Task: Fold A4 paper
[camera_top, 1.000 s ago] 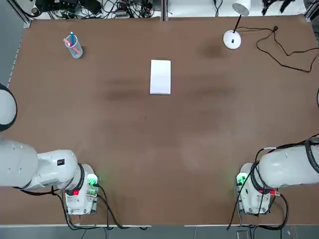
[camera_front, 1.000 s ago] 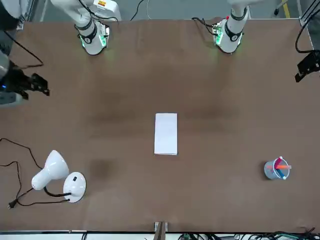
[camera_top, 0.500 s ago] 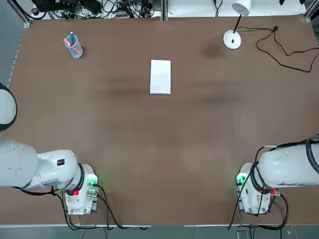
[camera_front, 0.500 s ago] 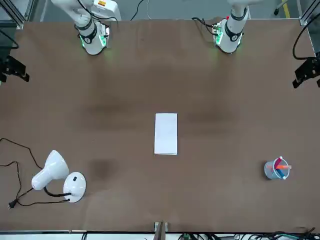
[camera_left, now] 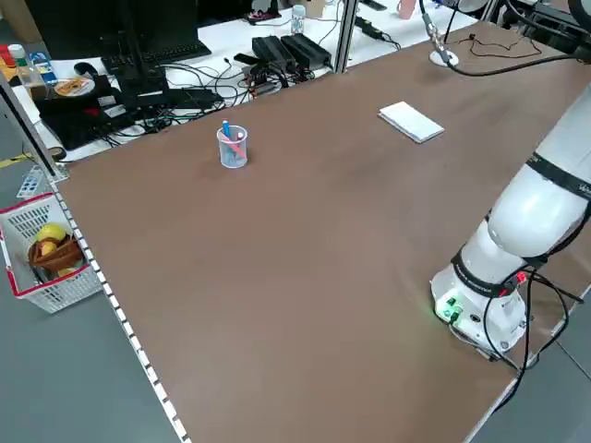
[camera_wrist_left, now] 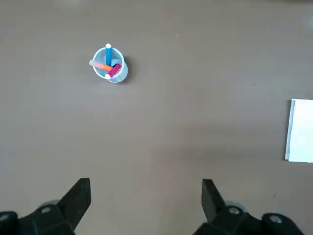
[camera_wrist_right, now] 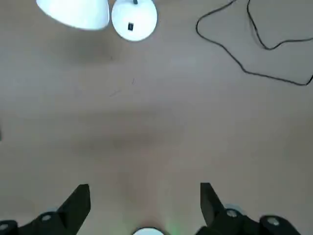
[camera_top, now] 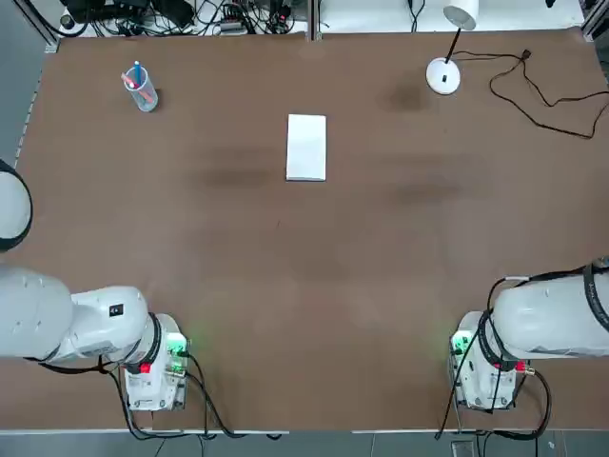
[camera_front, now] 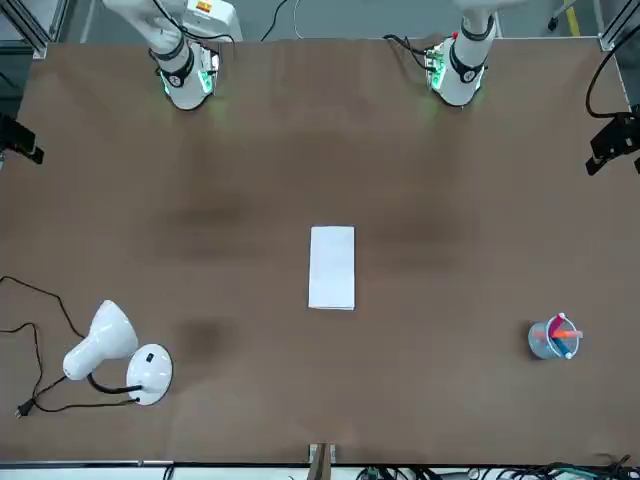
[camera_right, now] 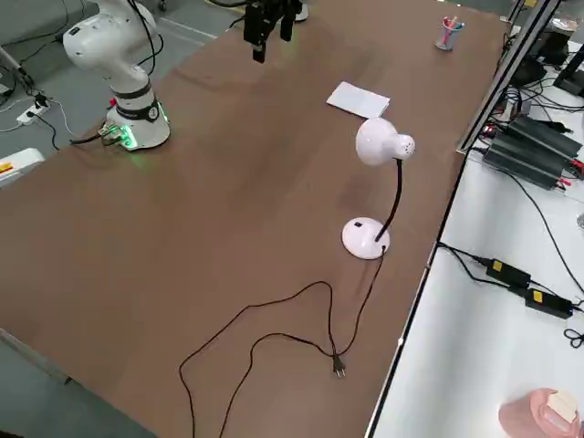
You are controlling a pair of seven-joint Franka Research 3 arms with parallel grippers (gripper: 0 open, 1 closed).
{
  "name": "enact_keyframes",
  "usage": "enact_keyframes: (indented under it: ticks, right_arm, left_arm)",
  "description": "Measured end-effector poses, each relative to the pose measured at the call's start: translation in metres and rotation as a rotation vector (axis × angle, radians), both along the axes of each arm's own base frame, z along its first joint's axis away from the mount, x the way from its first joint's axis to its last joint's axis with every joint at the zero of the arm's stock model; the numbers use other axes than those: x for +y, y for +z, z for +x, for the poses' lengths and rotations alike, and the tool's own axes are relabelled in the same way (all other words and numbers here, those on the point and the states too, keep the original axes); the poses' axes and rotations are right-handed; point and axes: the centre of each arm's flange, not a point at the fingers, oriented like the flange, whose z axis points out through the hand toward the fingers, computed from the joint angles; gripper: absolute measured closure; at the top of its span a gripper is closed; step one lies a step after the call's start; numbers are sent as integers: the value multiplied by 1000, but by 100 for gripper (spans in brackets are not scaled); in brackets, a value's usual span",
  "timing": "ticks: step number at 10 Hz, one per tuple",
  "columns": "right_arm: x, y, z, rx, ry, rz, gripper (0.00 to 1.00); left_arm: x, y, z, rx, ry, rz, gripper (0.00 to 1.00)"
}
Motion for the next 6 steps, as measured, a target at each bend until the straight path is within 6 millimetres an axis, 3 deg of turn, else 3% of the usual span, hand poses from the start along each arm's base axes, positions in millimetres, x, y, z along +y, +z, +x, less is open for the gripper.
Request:
enact_keyframes:
  ticks: [6]
  right_arm:
    - [1,6,6,-57,2,-7,1]
  left_arm:
    - [0,1,0,-1,0,0,0]
